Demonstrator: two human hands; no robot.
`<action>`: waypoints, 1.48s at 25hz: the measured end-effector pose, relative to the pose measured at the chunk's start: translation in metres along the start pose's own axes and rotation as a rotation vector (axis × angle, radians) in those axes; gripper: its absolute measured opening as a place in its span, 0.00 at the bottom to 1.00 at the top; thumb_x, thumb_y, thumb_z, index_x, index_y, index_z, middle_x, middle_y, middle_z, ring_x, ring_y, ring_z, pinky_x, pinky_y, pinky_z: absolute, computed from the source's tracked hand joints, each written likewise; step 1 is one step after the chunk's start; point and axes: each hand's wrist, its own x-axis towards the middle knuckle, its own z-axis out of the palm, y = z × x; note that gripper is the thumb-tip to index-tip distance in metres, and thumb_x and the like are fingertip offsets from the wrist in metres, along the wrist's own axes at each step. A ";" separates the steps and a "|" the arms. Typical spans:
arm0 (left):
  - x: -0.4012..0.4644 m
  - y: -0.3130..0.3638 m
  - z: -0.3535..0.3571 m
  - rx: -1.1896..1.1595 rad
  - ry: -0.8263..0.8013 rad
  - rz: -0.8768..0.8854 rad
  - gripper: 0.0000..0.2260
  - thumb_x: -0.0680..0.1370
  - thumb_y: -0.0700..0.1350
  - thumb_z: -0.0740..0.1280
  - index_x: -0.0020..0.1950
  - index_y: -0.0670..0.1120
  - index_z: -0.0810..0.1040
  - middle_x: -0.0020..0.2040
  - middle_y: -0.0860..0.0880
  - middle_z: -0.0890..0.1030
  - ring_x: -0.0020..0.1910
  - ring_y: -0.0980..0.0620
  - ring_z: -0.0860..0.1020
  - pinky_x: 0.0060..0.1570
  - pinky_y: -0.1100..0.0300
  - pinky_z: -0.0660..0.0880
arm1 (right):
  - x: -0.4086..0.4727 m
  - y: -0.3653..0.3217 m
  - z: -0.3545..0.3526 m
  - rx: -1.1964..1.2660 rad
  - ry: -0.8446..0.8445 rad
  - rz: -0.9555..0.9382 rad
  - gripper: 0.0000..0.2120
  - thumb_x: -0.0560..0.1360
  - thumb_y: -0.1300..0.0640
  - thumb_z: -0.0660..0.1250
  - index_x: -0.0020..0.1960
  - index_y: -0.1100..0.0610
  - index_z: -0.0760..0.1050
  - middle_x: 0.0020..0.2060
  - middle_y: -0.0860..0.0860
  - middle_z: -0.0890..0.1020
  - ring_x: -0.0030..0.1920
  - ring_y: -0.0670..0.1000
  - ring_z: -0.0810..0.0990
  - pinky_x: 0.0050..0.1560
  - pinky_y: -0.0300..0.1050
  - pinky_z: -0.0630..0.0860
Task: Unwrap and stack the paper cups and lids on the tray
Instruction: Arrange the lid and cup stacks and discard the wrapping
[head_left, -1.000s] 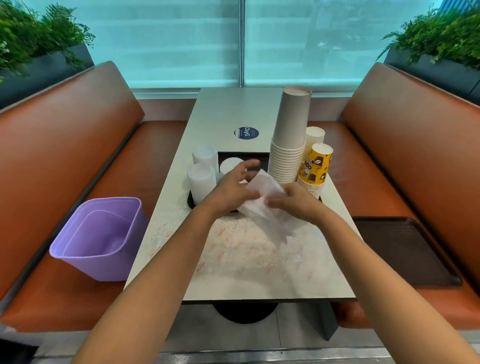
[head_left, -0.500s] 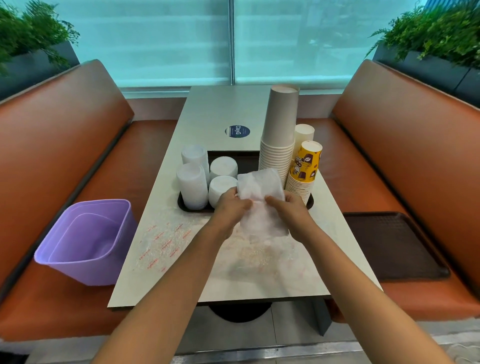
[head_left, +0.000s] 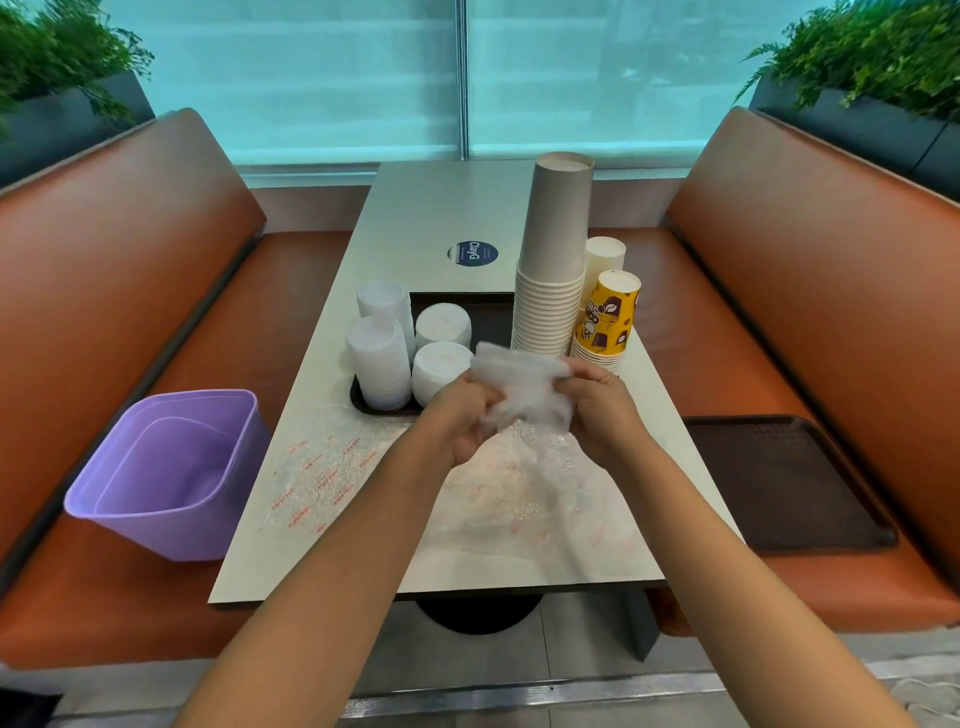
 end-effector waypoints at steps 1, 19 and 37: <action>-0.001 0.001 0.001 -0.047 -0.007 -0.019 0.16 0.78 0.28 0.54 0.61 0.41 0.73 0.42 0.44 0.79 0.28 0.55 0.79 0.26 0.65 0.76 | 0.000 -0.002 -0.001 0.096 -0.015 0.026 0.21 0.75 0.75 0.55 0.37 0.57 0.80 0.45 0.55 0.79 0.46 0.58 0.79 0.35 0.49 0.82; -0.007 -0.012 0.011 0.245 0.014 0.013 0.35 0.74 0.31 0.67 0.75 0.51 0.57 0.64 0.46 0.70 0.52 0.47 0.76 0.38 0.57 0.78 | -0.005 0.003 -0.030 0.059 -0.147 -0.059 0.11 0.65 0.63 0.63 0.32 0.51 0.81 0.53 0.50 0.75 0.56 0.56 0.74 0.51 0.50 0.75; -0.050 -0.058 -0.007 0.373 -0.042 0.194 0.24 0.74 0.26 0.63 0.63 0.49 0.75 0.50 0.49 0.79 0.43 0.54 0.77 0.43 0.65 0.77 | -0.023 0.020 -0.045 -0.407 -0.306 0.067 0.15 0.72 0.72 0.67 0.52 0.55 0.79 0.57 0.58 0.79 0.51 0.57 0.80 0.44 0.41 0.81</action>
